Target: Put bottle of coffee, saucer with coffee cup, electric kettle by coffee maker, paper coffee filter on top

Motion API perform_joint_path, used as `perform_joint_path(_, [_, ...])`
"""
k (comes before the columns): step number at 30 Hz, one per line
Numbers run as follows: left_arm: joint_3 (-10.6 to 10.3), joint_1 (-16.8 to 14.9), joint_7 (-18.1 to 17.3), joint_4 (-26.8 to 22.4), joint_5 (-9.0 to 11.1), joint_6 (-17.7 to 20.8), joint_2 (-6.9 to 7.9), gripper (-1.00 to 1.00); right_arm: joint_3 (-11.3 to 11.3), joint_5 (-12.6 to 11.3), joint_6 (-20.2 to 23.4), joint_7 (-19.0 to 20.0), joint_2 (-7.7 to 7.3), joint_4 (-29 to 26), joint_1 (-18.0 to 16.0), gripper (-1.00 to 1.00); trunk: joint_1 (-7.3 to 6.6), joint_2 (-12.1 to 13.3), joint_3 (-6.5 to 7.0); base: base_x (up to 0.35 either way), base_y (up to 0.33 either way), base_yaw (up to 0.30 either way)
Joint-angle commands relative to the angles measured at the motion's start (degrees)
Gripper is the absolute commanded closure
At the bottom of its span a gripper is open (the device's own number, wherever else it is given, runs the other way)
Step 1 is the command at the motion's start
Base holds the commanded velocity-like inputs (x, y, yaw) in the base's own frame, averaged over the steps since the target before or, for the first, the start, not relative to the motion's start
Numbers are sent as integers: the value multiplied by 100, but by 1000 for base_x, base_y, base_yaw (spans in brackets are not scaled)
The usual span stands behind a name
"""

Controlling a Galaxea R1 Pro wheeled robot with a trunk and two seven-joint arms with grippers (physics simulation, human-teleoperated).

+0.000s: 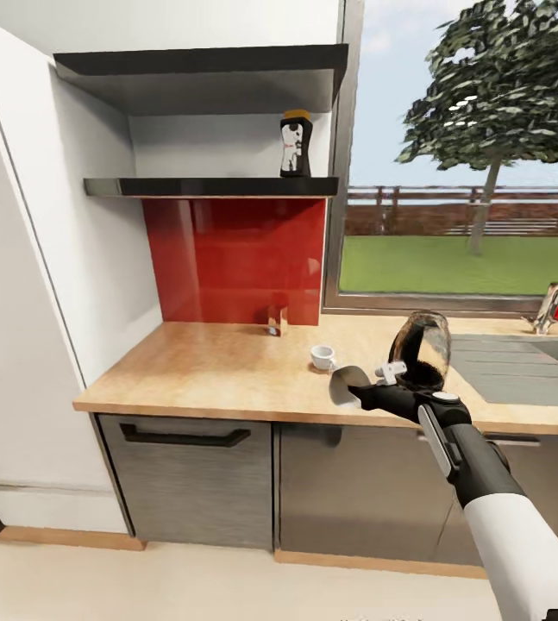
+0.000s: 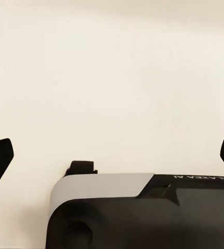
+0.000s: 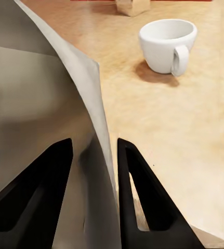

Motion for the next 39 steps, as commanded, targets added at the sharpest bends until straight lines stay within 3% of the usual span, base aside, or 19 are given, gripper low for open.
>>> perform_joint_path(1, [21, 5, 1, -10, 5, -6, -5, -100, -4, -10, 38, 15, -3, -4, -4, 100, 0, -4, -3, -4, 2, -230])
perform_joint_path(10, [21, 3, -1, -10, 5, -6, -6, -100, -4, -11, 38, 15, -3, -4, -4, 100, 0, -4, 23, -3, 1, -239])
perform_joint_path(22, [21, 2, 0, -10, 5, -6, -6, -100, -18, 9, 38, 15, -18, -4, -4, 100, 0, -4, 25, -70, 0, -18])
perform_joint_path(31, [21, 3, 1, -10, 5, -6, -3, -100, -24, -9, 34, 159, -310, -4, -4, 100, 0, -4, 25, -2, 0, -3])
perform_joint_path(39, [21, 4, 1, -10, 5, -6, -2, -100, -30, 5, 38, 443, -411, -4, -4, 100, 0, -4, 35, 0, 0, -152])
